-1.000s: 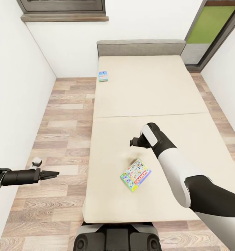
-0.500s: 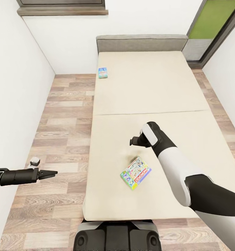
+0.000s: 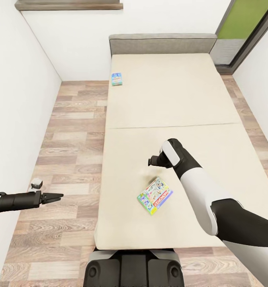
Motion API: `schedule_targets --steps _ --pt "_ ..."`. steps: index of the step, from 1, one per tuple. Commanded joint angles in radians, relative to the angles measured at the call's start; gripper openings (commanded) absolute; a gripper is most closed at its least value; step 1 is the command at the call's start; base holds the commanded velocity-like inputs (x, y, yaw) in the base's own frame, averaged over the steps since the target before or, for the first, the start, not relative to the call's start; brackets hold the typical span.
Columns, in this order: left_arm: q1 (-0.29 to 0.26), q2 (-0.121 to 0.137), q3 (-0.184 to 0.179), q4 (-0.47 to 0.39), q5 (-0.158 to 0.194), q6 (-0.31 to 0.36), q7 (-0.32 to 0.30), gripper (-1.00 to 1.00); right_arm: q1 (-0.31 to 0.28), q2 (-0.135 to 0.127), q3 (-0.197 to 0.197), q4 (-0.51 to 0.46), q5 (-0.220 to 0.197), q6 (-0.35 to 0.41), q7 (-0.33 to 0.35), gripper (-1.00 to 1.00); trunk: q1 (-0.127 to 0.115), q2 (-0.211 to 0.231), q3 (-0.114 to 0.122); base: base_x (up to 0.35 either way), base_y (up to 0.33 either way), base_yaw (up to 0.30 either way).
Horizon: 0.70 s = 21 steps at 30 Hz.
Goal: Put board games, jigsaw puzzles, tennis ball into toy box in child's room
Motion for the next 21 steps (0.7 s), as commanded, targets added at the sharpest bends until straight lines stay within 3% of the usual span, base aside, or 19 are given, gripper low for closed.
schedule_targets --steps 1,21 --pt "0.0 0.0 0.001 -0.001 -0.005 0.01 -0.006 1.0 -0.001 -0.001 0.004 -0.001 -0.011 0.002 -0.01 1.0 0.0 -0.001 -0.003 0.0 0.0 0.0" --pt "0.0 0.0 0.001 -0.001 -0.005 0.01 -0.006 1.0 -0.002 -0.001 0.003 0.002 -0.012 0.002 -0.009 1.0 0.0 -0.001 -0.035 0.0 0.0 0.0"
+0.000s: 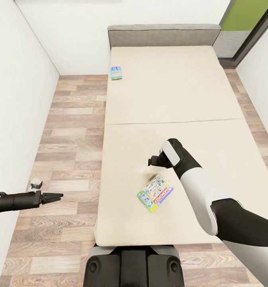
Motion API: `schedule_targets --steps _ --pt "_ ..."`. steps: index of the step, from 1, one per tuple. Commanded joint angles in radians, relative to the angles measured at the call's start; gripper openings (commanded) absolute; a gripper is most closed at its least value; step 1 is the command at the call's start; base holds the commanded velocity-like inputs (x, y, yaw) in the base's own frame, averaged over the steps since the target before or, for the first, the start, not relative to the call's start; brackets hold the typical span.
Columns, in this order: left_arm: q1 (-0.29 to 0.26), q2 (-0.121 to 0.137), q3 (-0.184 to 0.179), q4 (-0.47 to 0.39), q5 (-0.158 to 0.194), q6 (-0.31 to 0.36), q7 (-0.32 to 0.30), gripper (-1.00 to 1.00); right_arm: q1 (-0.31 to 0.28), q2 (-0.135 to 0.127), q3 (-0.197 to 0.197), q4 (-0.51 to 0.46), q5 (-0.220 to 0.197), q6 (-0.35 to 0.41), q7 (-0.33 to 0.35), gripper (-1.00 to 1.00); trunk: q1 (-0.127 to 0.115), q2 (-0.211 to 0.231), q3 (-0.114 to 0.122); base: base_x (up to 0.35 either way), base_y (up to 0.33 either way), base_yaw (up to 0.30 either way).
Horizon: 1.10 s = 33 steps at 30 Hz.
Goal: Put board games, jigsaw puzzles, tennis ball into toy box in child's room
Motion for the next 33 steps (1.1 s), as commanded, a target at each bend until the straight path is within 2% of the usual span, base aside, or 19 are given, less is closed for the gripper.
schedule_targets --steps 1,26,33 --pt "0.0 0.0 0.0 -0.001 -0.005 0.01 -0.006 1.0 -0.002 -0.001 0.004 -0.001 -0.011 0.003 -0.01 1.0 0.0 -0.001 -0.003 0.0 0.0 0.0" --pt "0.0 0.0 0.0 -0.001 -0.011 0.009 -0.006 1.0 -0.067 -0.003 0.006 -0.003 -0.011 0.008 -0.009 1.0 0.0 -0.001 -0.044 0.0 0.0 0.0" --pt "0.0 0.0 0.0 -0.001 -0.012 0.009 -0.006 1.0 -0.07 -0.016 0.006 -0.003 -0.011 0.008 -0.009 1.0 0.0 -0.001 -0.055 0.0 0.0 0.0"
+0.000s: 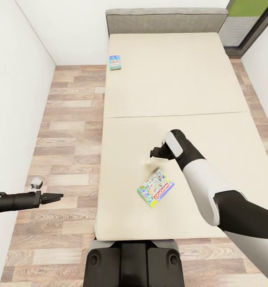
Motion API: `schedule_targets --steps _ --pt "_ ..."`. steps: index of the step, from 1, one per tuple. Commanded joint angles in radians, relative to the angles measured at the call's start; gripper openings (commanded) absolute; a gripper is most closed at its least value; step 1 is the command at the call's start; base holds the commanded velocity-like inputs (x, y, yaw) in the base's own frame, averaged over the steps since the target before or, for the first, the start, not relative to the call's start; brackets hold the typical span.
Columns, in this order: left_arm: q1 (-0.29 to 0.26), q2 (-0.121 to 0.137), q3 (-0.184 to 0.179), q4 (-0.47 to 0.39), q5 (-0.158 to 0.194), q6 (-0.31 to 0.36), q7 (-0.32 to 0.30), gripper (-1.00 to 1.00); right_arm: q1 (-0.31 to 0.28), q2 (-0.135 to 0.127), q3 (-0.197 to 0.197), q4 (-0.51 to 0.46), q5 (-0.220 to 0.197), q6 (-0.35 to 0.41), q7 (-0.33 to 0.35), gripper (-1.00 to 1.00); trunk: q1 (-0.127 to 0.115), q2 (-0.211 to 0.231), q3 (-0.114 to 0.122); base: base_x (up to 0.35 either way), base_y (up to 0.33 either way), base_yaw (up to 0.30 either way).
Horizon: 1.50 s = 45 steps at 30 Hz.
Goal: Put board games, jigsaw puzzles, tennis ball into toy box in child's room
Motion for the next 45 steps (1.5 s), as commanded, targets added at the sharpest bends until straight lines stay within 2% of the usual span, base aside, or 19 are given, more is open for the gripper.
schedule_targets --steps 1,6,13,45 --pt "0.0 0.0 0.001 -0.001 -0.005 0.01 -0.006 1.0 -0.001 -0.003 0.004 -0.001 -0.011 0.002 -0.01 1.0 0.0 -0.001 -0.003 0.0 0.0 0.0" --pt "0.0 0.0 0.001 -0.001 -0.006 0.01 -0.006 1.0 -0.001 -0.018 0.003 0.0 -0.012 0.002 -0.01 1.0 0.0 -0.001 -0.011 0.0 0.0 0.0" --pt "0.0 0.0 0.002 -0.001 -0.006 0.01 -0.006 1.0 0.0 -0.024 0.004 0.001 -0.012 0.002 -0.01 1.0 0.0 -0.001 -0.022 0.0 0.0 0.0" --pt "0.0 0.0 0.001 -0.001 -0.006 0.01 -0.006 1.0 0.007 -0.025 0.005 0.0 -0.01 0.002 -0.01 1.0 0.0 -0.001 -0.075 0.0 0.0 0.0"
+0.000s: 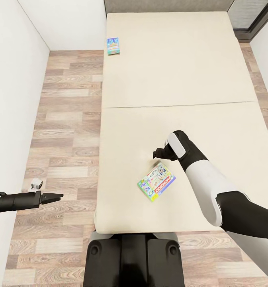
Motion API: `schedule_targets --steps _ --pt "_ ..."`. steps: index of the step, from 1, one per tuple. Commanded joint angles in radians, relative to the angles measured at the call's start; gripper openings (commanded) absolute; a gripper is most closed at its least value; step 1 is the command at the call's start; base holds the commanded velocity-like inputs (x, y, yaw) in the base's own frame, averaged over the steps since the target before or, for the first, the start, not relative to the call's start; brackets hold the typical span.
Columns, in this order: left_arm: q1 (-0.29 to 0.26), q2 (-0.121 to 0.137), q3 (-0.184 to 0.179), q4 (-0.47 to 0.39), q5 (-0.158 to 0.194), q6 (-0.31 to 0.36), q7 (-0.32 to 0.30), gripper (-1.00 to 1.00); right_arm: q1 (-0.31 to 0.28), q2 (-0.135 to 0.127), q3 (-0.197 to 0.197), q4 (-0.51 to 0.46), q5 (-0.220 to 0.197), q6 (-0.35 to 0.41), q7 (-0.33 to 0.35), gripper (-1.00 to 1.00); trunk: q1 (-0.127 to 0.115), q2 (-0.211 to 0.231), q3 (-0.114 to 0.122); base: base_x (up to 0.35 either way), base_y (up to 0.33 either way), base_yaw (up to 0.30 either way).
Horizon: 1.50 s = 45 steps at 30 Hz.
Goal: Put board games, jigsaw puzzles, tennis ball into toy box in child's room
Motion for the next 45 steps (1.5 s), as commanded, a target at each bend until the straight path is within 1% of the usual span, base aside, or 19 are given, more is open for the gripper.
schedule_targets --steps 1,36,45 --pt "0.0 0.0 0.001 -0.001 -0.005 0.01 -0.006 1.0 0.0 -0.001 0.004 -0.001 -0.011 0.002 -0.01 1.0 0.0 -0.001 -0.003 0.0 0.0 0.0" --pt "0.0 0.0 0.0 -0.001 -0.006 0.01 -0.006 1.0 -0.001 -0.001 0.004 -0.002 -0.012 0.002 -0.008 1.0 0.0 -0.001 -0.06 0.0 0.0 0.0" --pt "0.0 0.0 0.0 0.0 -0.007 0.009 -0.006 1.0 -0.001 -0.001 0.004 -0.002 -0.012 0.002 -0.008 1.0 0.0 -0.001 -0.065 0.0 0.0 0.0"
